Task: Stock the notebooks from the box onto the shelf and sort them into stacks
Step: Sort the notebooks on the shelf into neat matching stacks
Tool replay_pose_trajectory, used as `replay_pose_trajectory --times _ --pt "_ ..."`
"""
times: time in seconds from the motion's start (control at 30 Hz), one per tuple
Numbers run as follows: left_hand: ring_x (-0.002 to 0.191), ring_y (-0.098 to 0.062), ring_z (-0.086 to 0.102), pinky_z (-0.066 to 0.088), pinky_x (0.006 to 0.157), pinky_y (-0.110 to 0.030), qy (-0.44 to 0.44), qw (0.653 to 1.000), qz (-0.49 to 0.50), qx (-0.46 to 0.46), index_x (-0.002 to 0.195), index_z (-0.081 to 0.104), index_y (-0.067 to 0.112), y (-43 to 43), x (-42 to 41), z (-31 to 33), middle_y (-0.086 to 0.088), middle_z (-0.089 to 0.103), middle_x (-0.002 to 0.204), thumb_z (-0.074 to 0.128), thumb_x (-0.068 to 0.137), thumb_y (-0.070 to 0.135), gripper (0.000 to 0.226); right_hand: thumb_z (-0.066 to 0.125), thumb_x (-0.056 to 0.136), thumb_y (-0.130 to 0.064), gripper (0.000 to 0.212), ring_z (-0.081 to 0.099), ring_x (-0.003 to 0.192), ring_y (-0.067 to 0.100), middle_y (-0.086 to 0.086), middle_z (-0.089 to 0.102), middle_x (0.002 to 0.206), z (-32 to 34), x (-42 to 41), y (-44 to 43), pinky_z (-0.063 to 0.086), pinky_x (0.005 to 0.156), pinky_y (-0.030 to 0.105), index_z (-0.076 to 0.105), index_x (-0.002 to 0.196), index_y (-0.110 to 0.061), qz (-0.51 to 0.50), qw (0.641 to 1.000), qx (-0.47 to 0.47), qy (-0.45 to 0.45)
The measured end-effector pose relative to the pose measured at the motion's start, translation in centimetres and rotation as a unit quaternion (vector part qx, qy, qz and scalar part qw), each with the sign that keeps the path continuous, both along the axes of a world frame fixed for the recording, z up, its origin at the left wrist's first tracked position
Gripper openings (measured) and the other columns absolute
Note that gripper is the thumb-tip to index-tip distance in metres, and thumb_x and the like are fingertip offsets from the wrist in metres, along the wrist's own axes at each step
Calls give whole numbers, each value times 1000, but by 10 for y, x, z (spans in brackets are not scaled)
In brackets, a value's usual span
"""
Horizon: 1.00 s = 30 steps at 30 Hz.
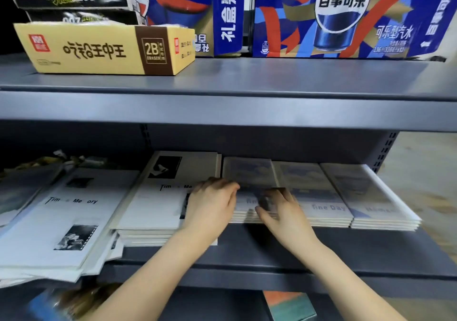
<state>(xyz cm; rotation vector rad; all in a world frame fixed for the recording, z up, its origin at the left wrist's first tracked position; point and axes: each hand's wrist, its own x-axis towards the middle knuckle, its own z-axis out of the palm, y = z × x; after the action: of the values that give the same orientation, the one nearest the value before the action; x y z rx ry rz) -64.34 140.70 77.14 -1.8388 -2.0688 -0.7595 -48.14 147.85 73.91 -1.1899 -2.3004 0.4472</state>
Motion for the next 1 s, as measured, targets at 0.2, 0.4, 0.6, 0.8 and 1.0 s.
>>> replay_pose_trajectory --times 0.2,0.4,0.6,0.8,1.0 --pt "114 -24 52 44 88 -35 -33 992 102 -72 125 55 29 -44 -56 6 3 56 127 46 94 41 35 55 91 -37 39 44 117 17 -1 47 123 6 -40 -32 34 87 23 50 126 -21 72 997 -4 10" --pt "115 -28 56 46 88 -43 45 980 93 -168 122 59 31 -86 -110 -5 0 59 127 35 77 70 65 56 89 -40 49 31 130 8 -9 36 137 1 -78 -64 25 100 13 43 134 -25 158 987 19 20" --pt "145 -30 6 22 112 -44 59 947 70 -307 143 11 52 -101 -120 -16 -1 10 158 -7 43 91 109 57 89 -43 57 23 136 9 -6 32 143 -7 -101 -76 7 104 8 39 139 -23 174 984 50 -2" --pt "145 -29 1 15 115 -40 69 956 50 -282 143 10 52 -92 -124 -22 0 7 158 46 85 60 69 59 89 -39 53 24 135 11 -4 36 141 -11 -106 -78 10 104 10 44 136 -21 148 988 51 6" --pt "145 -32 -4 15 114 -44 122 952 34 -279 144 -7 48 -93 -130 -30 -4 -2 159 55 86 47 85 59 89 -37 51 12 126 -4 -6 31 141 -15 -111 -81 -1 95 -5 43 136 -22 141 989 52 6"
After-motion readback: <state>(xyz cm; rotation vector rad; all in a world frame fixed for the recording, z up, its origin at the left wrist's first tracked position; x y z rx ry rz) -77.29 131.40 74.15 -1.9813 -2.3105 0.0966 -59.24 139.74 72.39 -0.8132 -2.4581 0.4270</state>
